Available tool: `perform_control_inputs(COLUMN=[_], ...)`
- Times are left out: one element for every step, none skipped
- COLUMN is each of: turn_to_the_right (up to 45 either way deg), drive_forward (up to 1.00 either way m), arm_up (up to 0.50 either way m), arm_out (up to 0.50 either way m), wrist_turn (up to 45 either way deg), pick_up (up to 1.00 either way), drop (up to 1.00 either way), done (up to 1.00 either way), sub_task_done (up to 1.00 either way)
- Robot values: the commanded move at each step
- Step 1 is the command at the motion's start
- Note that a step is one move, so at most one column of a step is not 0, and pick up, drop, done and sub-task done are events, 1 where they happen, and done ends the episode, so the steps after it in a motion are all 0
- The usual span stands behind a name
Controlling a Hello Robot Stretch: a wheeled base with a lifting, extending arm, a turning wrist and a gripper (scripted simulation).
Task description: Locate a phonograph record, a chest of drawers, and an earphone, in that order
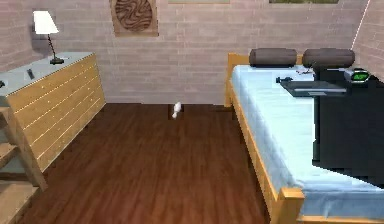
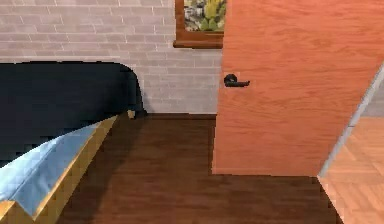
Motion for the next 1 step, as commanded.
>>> perform_control_inputs(turn_to_the_right=[-45.0], drive_forward=[0.0], arm_up=[0.0], arm_out=[0.0], wrist_turn=[0.0], pick_up=[0.0], drop=[0.0], done=[0.0], sub_task_done=[0.0])
